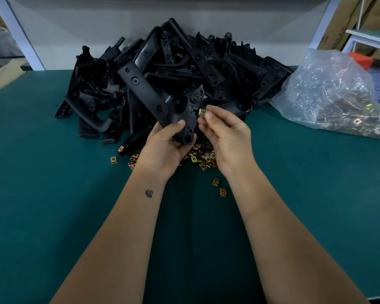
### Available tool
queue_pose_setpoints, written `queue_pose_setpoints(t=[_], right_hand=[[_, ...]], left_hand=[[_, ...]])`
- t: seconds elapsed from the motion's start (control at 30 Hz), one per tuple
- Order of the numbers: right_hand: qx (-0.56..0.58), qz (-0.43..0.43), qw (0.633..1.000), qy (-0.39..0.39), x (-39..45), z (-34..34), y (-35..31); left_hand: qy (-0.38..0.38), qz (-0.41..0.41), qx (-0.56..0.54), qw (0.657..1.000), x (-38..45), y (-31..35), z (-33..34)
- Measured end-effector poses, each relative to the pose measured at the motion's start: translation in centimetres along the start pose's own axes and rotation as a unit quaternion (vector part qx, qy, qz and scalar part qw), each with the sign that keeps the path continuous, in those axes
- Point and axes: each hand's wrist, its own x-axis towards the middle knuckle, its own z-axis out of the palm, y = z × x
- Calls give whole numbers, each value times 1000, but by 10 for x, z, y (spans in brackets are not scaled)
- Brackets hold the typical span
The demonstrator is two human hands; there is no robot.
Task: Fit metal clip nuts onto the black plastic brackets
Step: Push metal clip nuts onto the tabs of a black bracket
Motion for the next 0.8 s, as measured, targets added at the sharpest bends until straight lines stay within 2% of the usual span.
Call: queue_pose_setpoints(t=[0.2, 0.47, 0.63, 0.7, 0.8], right_hand=[[-6, -5, 1000, 5, 0, -1, 0], [-107, 3, 994, 35, 3, 0, 2], [-122, 4, 992, 43, 2, -1, 2], [-234, -21, 970, 56, 4, -4, 0], [-467, -63, 882, 24, 4, -7, -1]], left_hand=[[1, -1, -3, 1000, 1, 0, 0], [3, 1, 10, 1000, -3, 0, 4], [15, 13, 13, 1000, -3, 0, 6], [27, 24, -9, 999, -2, 1, 5], [47, 43, -50, 997, -1, 5, 2]])
